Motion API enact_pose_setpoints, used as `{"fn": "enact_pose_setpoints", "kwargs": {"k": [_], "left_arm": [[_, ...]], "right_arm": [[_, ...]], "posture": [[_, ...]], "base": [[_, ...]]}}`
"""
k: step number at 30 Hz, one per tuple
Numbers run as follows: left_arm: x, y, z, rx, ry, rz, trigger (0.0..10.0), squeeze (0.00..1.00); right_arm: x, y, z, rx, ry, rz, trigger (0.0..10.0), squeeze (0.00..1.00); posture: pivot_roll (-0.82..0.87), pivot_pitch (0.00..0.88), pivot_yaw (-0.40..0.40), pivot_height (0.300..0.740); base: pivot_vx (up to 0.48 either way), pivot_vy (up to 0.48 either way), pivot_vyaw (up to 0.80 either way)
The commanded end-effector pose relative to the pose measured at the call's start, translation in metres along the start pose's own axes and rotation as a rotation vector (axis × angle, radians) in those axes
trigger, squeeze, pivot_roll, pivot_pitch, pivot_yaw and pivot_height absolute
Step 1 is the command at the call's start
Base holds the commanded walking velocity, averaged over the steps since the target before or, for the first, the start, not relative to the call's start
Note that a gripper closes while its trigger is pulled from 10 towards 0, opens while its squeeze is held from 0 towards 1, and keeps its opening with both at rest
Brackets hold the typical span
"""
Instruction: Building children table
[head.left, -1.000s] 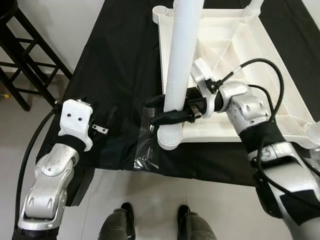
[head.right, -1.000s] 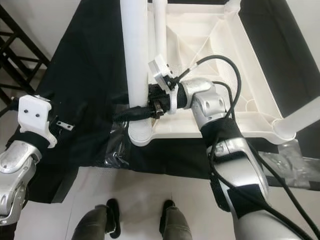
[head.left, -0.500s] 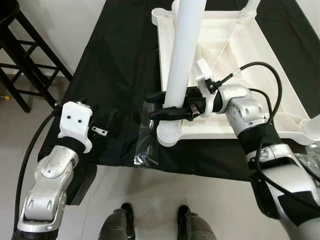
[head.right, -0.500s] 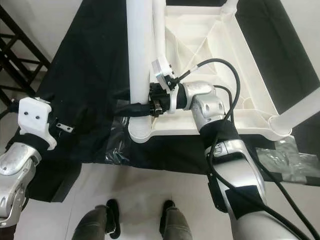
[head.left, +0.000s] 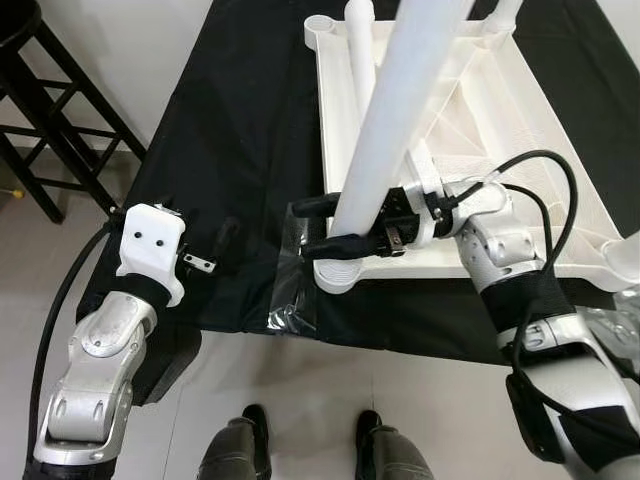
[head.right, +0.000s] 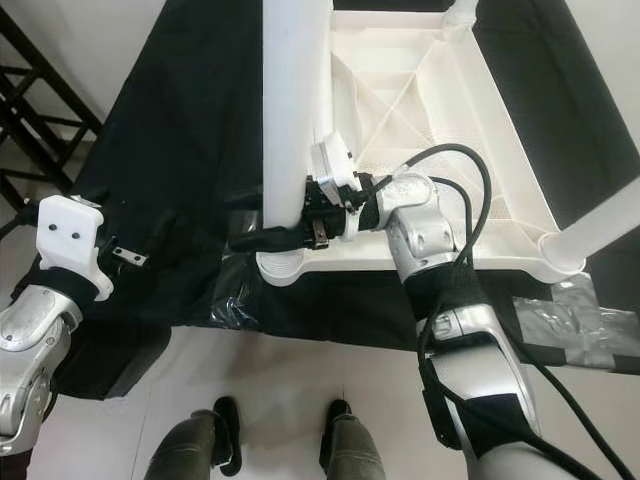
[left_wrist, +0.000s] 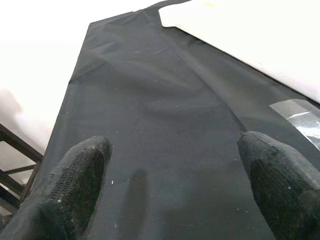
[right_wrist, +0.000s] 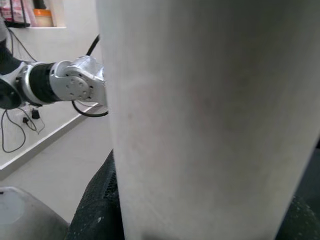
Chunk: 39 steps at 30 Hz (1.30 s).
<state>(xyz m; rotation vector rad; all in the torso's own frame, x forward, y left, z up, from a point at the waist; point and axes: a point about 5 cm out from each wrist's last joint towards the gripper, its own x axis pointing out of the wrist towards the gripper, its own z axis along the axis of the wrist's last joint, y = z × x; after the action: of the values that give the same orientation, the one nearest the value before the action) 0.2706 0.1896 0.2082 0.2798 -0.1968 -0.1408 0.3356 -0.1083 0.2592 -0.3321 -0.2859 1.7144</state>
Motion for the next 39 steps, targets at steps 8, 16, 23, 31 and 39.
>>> {"fn": "enact_pose_setpoints", "kwargs": {"k": [8, 16, 23, 31, 39], "left_arm": [[-0.003, 0.002, -0.001, 0.015, 0.015, -0.006, 10.0, 0.0], [-0.014, 0.009, 0.002, 0.047, 0.029, -0.001, 10.0, 0.0], [-0.021, 0.013, 0.002, 0.065, 0.042, -0.001, 10.0, 0.0], [-0.023, 0.013, 0.004, 0.073, 0.049, -0.009, 10.0, 0.0], [-0.02, 0.009, 0.003, 0.059, 0.053, -0.028, 10.0, 0.0]], "right_arm": [[-0.008, 0.006, -0.029, 0.17, 0.066, 0.018, 10.0, 0.0], [0.002, -0.006, -0.02, 0.142, 0.09, 0.066, 10.0, 0.0], [0.011, -0.01, -0.015, 0.107, 0.123, 0.11, 10.0, 0.0], [0.014, -0.012, -0.018, 0.123, 0.103, 0.099, 10.0, 0.0], [-0.002, -0.003, -0.029, 0.118, 0.137, 0.036, 10.0, 0.0]], "posture": [[0.11, 0.354, -0.004, 0.74], [0.17, 0.371, -0.012, 0.74], [0.2, 0.373, -0.009, 0.74], [0.21, 0.378, 0.004, 0.74], [0.14, 0.38, 0.012, 0.74]], "base": [[0.0, 0.0, 0.0], [0.0, 0.0, 0.0], [0.0, 0.0, 0.0], [0.0, 0.0, 0.0], [0.0, 0.0, 0.0]]}}
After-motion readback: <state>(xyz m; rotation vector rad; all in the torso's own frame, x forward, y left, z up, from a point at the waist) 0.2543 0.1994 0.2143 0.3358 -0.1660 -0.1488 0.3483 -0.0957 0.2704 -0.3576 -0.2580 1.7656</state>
